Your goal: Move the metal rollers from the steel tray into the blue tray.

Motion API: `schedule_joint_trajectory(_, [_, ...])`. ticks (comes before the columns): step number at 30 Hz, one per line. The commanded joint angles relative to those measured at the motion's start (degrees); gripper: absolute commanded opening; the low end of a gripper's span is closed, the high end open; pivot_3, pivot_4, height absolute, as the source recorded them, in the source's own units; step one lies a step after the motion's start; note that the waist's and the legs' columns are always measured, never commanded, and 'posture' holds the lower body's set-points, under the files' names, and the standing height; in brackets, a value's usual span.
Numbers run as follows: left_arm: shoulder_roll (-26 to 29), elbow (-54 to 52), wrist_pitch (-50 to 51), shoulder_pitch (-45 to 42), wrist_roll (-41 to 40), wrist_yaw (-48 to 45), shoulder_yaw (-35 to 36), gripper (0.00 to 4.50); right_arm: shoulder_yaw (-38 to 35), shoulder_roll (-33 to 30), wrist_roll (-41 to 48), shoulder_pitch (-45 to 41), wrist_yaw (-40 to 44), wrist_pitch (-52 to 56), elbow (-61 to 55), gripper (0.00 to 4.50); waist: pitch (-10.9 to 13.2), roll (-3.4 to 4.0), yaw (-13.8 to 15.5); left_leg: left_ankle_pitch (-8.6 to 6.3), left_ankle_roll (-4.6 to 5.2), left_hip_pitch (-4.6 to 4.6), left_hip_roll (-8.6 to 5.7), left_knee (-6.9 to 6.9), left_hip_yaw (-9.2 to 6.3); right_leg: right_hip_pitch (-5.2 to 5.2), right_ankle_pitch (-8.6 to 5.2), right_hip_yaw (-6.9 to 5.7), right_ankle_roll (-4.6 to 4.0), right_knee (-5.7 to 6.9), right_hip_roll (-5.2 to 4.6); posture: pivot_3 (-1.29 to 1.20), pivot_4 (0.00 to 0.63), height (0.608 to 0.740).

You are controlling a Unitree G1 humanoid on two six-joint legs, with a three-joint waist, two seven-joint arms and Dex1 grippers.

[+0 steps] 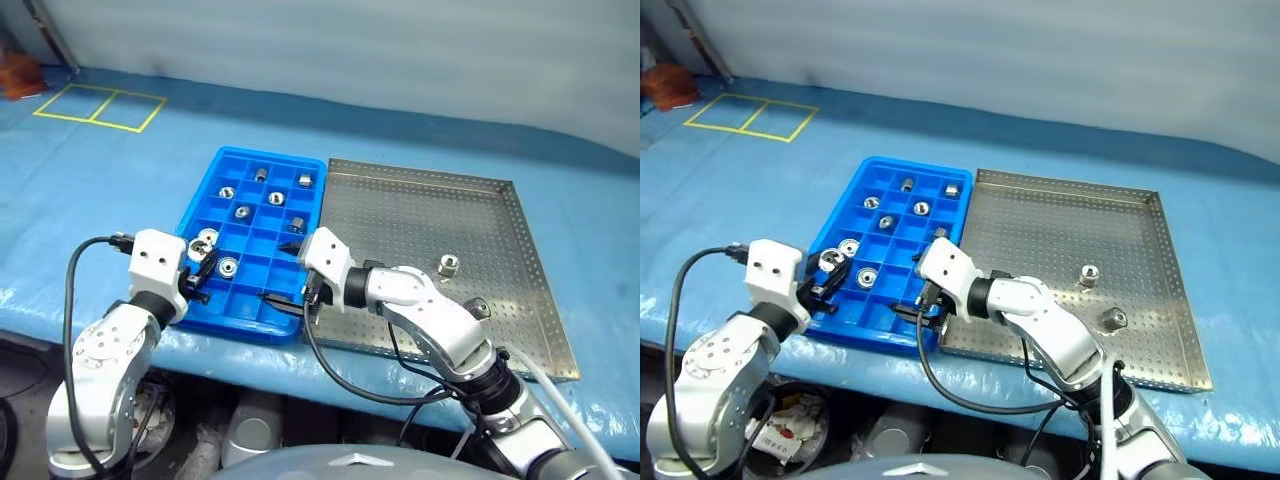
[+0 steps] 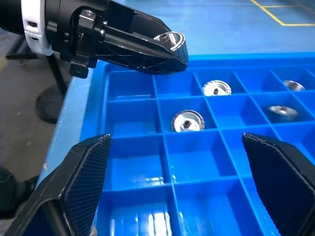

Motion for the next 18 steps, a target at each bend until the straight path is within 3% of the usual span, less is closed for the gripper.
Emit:
schedule_joint_trajectory(1, [-0.52,-3.76,1.82,0.87,0.28,2.48,1.27,1.68,0.37,0.77,-0.05,-0.94,1.59,-2.06,-0.14,4.50,0.00,0.00,2.27,0.00,0.00,-0.03,0.00,-0.02,0.03,-0.02,-0.01,-0.03,-0.01,0.00,0.00,0.61,0.150,0.740])
schedule_joint_trajectory(11, [-0.93,1.35,2.45,-0.04,-0.47,3.90,-1.48,1.68,-0.58,0.89,-0.15,2.01,0.09,-0.43,-3.11,4.50,-0.02,0.03,12.66,-0.11,-0.22,-0.14,0.22,-0.05,0.18,-0.41,-0.33,-0.43,-0.50,-0.05,0.02,0.55,0.150,0.740])
schedule_joint_trajectory(18, [0.13,2.25,0.18,-5.88,-2.89,1.54,-1.48,1.68,-2.43,-0.07,0.03,6.49,-3.42,2.22,-7.90,4.50,-0.05,0.00,16.18,-0.20,-0.39,-0.39,0.29,-0.03,0.21,-0.70,-0.33,-0.56,-0.50,-0.01,0.03,0.49,0.150,0.740])
